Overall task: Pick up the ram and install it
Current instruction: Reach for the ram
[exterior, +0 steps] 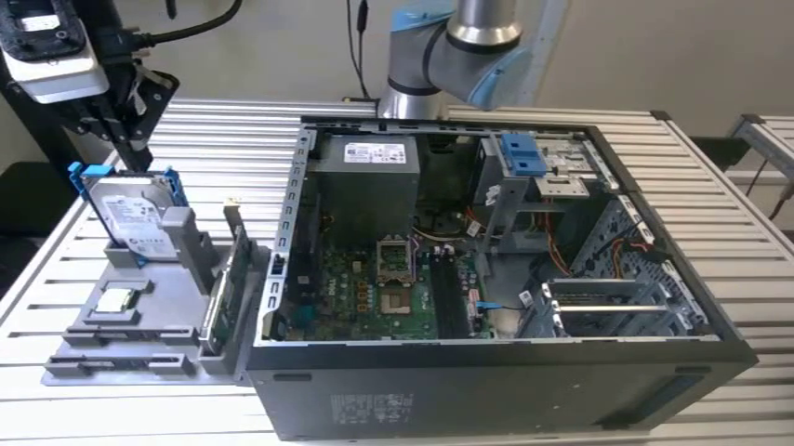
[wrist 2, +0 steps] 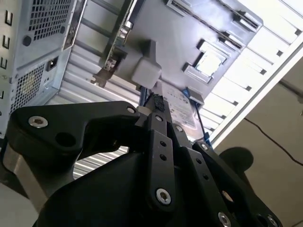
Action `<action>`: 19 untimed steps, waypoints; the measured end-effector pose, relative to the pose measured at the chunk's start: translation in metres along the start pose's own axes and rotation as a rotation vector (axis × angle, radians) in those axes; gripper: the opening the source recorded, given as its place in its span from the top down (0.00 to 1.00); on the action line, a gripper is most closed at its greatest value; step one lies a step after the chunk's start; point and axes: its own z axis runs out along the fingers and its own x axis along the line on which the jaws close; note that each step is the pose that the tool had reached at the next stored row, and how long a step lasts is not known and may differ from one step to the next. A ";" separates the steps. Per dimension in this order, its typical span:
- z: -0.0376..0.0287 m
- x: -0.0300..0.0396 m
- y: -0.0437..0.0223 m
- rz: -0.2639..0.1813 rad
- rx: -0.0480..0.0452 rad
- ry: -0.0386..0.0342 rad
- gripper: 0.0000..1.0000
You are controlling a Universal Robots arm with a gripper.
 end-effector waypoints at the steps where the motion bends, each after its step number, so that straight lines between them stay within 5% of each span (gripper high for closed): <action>1: 0.0000 0.0025 -0.0003 0.000 0.0000 0.0000 0.89; 19: -0.0001 0.0437 -0.0052 0.000 0.0000 0.0000 0.89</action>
